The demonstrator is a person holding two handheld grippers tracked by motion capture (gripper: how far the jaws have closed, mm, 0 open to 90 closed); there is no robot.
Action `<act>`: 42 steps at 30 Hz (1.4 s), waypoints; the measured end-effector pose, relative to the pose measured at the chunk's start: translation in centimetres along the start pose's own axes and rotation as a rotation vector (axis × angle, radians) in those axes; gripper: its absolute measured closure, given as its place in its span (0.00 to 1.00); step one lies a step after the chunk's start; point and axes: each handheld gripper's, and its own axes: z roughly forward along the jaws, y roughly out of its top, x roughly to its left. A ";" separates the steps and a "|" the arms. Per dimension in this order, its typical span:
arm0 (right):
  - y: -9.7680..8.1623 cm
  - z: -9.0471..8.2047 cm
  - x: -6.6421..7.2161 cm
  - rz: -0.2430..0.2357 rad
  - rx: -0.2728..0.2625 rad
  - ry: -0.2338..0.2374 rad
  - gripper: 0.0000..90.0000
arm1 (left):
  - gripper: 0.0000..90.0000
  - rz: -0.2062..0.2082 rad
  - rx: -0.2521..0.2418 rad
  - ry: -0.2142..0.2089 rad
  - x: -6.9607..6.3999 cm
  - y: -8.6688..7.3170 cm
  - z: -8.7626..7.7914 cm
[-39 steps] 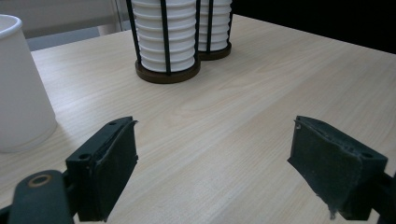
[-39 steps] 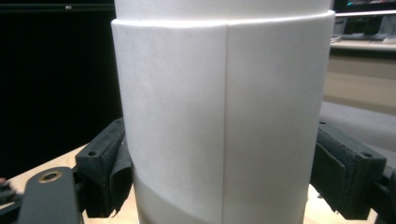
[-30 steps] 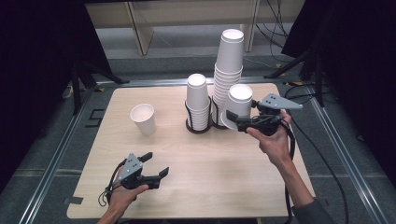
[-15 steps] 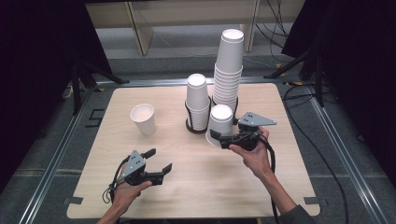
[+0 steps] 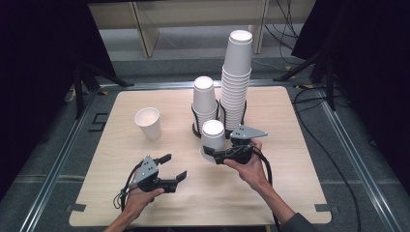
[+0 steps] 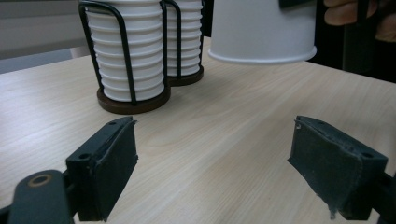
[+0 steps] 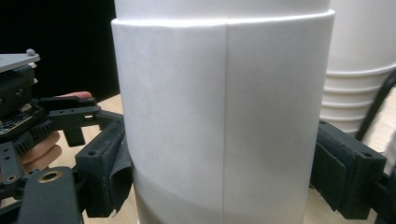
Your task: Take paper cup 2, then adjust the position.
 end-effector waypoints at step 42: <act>-0.7 2.9 3.9 -0.081 -0.007 0.131 0.19 | 0.16 -0.016 -0.008 -0.059 -0.7 0.0 -0.5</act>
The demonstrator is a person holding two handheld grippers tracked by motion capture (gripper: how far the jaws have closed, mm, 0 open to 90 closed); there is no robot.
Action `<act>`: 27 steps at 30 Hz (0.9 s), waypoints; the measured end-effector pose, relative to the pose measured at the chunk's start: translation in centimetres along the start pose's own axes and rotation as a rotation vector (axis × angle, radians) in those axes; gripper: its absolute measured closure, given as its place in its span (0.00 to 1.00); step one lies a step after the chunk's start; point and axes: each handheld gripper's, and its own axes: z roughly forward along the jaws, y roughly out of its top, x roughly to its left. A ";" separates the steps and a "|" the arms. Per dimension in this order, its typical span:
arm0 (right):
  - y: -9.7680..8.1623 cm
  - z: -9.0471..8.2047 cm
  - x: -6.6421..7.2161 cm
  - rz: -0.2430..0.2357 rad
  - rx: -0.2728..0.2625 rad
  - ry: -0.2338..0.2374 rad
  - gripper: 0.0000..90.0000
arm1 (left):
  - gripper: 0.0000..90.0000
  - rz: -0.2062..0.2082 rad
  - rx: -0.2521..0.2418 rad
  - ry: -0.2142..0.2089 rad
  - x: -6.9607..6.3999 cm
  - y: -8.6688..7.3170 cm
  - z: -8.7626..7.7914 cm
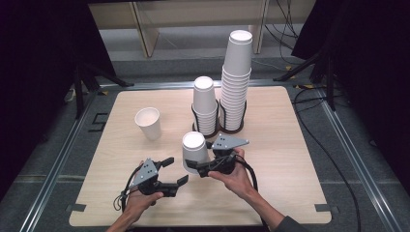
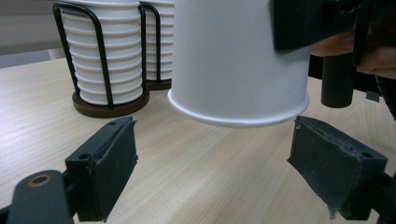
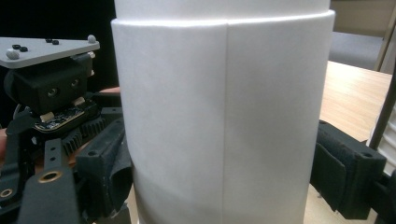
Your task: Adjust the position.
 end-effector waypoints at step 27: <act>-0.4 1.5 1.8 -0.024 -0.023 0.053 0.19 | 0.10 0.003 0.000 -0.044 -0.7 0.2 0.1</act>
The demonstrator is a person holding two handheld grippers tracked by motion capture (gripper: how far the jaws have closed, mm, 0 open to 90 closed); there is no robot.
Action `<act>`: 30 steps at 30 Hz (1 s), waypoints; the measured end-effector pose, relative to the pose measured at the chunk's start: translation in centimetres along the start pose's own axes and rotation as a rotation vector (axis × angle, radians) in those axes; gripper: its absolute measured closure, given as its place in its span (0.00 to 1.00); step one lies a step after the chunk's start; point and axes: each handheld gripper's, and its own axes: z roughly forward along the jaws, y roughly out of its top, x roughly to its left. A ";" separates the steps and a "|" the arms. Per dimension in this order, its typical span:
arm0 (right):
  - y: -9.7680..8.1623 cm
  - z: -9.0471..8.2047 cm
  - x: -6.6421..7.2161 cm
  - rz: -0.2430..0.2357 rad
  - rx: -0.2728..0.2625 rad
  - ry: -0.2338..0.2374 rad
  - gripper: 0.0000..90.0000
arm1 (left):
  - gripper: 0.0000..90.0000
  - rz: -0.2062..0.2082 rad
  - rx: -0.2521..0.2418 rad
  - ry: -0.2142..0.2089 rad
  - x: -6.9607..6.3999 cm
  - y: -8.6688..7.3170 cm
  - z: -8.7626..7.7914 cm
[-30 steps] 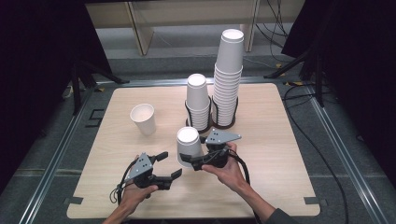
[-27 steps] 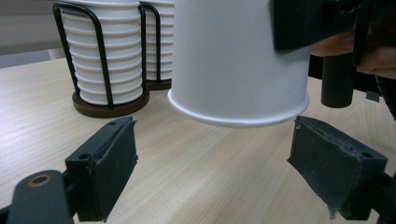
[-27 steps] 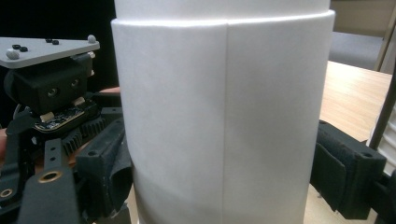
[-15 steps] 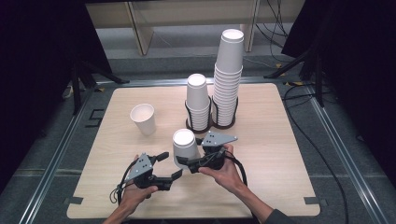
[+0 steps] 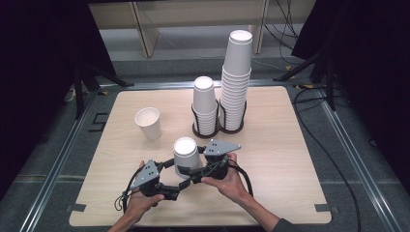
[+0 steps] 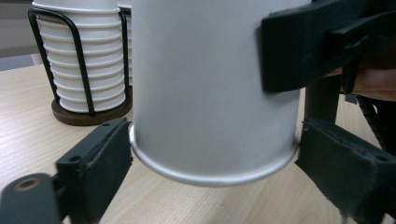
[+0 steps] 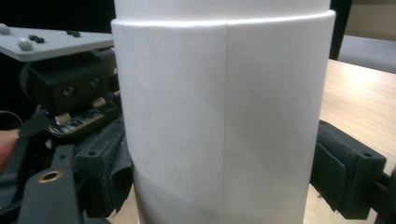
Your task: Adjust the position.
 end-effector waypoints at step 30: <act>-0.1 1.1 1.5 0.028 -0.019 0.073 0.17 | 0.05 0.018 -0.001 0.019 -0.6 0.3 0.0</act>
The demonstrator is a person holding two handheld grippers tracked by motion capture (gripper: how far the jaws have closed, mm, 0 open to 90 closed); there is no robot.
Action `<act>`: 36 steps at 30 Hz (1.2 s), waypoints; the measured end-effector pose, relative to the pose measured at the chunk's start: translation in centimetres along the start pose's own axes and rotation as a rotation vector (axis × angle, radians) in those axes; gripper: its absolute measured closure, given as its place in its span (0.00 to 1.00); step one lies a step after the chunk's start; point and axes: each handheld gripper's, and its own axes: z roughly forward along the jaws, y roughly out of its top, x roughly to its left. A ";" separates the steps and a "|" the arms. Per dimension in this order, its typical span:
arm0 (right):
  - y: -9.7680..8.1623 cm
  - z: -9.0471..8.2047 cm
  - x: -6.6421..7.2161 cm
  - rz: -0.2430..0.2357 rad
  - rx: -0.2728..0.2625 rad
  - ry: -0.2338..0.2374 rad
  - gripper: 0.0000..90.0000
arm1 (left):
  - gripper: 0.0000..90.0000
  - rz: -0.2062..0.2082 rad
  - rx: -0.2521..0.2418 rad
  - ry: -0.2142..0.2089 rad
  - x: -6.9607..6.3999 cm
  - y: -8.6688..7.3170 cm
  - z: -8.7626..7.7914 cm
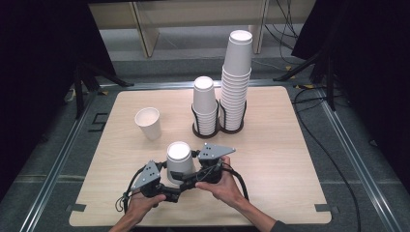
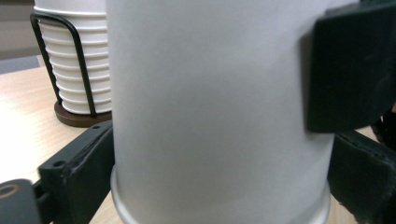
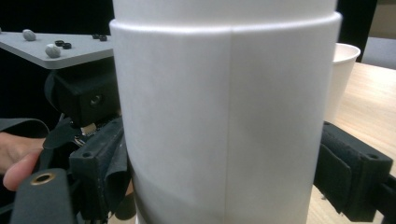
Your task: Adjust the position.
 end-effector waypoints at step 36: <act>3.7 -3.0 -1.1 0.021 0.266 0.074 0.26 | 0.09 0.264 0.178 -0.029 -1.0 -0.2 -0.1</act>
